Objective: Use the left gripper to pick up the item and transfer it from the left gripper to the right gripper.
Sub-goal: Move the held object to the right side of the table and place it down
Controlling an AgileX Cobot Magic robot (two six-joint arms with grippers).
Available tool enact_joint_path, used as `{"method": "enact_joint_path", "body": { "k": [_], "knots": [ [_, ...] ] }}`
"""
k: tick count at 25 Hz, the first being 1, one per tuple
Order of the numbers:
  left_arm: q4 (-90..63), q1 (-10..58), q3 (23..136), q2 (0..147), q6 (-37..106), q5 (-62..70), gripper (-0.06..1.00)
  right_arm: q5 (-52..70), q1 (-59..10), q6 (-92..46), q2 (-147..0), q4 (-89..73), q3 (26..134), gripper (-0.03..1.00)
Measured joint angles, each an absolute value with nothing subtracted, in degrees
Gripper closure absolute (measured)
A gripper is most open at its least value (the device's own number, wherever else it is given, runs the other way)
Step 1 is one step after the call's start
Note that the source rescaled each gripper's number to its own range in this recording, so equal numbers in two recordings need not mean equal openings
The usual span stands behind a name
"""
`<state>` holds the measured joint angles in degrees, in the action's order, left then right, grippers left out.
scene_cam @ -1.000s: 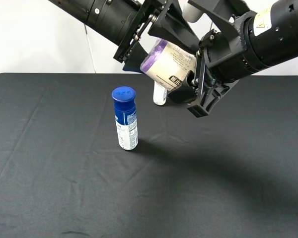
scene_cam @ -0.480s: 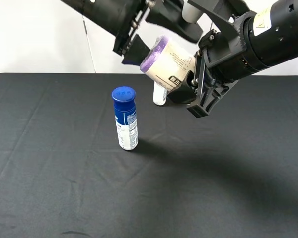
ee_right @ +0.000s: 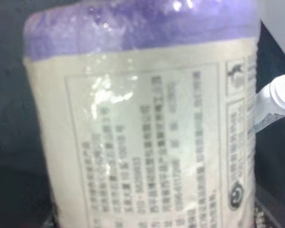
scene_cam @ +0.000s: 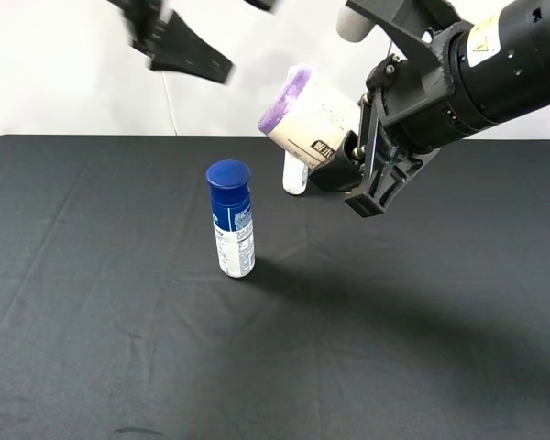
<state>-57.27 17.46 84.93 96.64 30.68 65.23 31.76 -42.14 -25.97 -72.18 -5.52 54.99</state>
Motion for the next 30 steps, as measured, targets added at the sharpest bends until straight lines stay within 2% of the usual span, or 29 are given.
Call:
{"method": "enact_joint_path", "body": {
  "k": [10, 21, 26, 30],
  "knots": [
    [-43.1, 5.2, 84.9, 83.7, 26.2, 66.6, -0.06, 31.8, -42.1, -26.0, -72.2, -5.5, 55.0, 0.96],
    [-19.8, 4.3, 84.1, 65.9, 14.0, 66.7, -0.06, 31.8, -42.1, -26.0, -72.2, -6.3, 55.0, 0.96],
    [-14.1, 4.3, 75.6, 54.5, 11.8, 66.6, -0.06, 31.8, -42.1, -26.0, -72.2, -7.4, 55.0, 0.96],
    [-11.0, 4.3, 64.2, 44.2, 11.7, 63.7, -0.06, 31.8, -42.1, -26.0, -72.2, -8.2, 55.0, 0.96]
  ]
}}
